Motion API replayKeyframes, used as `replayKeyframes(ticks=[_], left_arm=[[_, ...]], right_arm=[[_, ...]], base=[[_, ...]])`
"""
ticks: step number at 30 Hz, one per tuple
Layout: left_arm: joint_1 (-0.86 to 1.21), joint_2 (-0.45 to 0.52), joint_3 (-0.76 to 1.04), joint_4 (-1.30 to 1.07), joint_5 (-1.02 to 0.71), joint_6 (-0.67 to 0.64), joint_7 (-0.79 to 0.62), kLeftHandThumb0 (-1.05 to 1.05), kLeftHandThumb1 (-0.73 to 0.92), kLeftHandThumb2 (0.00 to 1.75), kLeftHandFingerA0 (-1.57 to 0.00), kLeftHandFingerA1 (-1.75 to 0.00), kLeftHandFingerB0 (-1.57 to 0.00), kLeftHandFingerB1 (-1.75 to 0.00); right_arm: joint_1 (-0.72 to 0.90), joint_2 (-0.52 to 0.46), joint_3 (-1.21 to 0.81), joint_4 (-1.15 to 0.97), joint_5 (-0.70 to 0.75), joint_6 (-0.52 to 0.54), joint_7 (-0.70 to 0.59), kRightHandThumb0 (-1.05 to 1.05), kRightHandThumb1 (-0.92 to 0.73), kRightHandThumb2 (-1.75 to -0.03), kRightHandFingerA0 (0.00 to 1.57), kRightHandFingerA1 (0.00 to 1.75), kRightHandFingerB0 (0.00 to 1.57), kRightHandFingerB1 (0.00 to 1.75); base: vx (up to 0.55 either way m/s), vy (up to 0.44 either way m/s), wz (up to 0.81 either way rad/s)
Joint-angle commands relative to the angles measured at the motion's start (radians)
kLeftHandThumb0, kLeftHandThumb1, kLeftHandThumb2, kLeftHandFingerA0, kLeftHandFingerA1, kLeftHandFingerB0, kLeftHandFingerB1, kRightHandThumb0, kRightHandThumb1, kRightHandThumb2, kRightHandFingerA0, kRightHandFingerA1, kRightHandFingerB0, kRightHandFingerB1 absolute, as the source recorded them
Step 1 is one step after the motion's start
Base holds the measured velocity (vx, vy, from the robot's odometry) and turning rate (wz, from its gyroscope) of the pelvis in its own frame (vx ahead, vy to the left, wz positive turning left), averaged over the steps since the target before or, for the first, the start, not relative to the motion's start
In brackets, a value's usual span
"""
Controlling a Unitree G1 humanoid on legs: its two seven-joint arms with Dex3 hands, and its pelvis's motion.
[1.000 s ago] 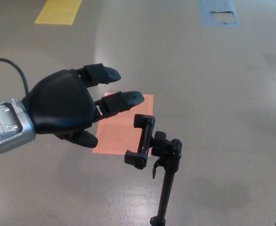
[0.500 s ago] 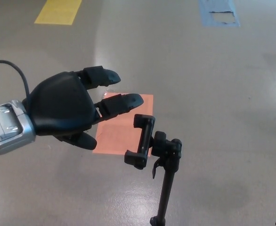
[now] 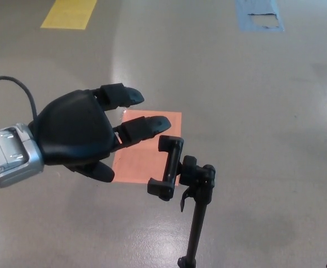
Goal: The robot uses its left hand to grab the top of a phone stand kept on the floor and tilt it upwards to adjust its angle
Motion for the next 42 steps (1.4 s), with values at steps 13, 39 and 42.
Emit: replayKeyframes(ticks=[13,39,42], left_arm=[[0.042,-0.022,-0.017,-0.053,0.037,0.05,-0.037,-0.77,0.83,0.67,-0.23,-0.3,-0.01,-0.2],[0.074,-0.028,-0.034,-0.041,0.024,0.059,-0.037,-0.75,0.81,0.66,-0.24,-0.31,-0.02,-0.2],[0.077,-0.026,-0.037,-0.038,0.027,0.058,-0.038,-0.75,0.82,0.66,-0.24,-0.31,-0.03,-0.2]], right_arm=[[-0.011,-0.017,-0.005,0.002,-0.001,0.015,0.004,-0.63,-0.79,-0.62,0.24,0.39,0.21,0.3],[-0.022,-0.021,-0.008,-0.004,-0.001,0.009,0.026,-0.62,-0.81,-0.63,0.2,0.4,0.19,0.31],[-0.022,-0.022,-0.011,-0.003,0.001,0.004,0.03,-0.62,-0.8,-0.63,0.22,0.41,0.21,0.31]], base=[[0.0,0.0,0.0],[0.0,0.0,0.0],[0.0,0.0,0.0]])
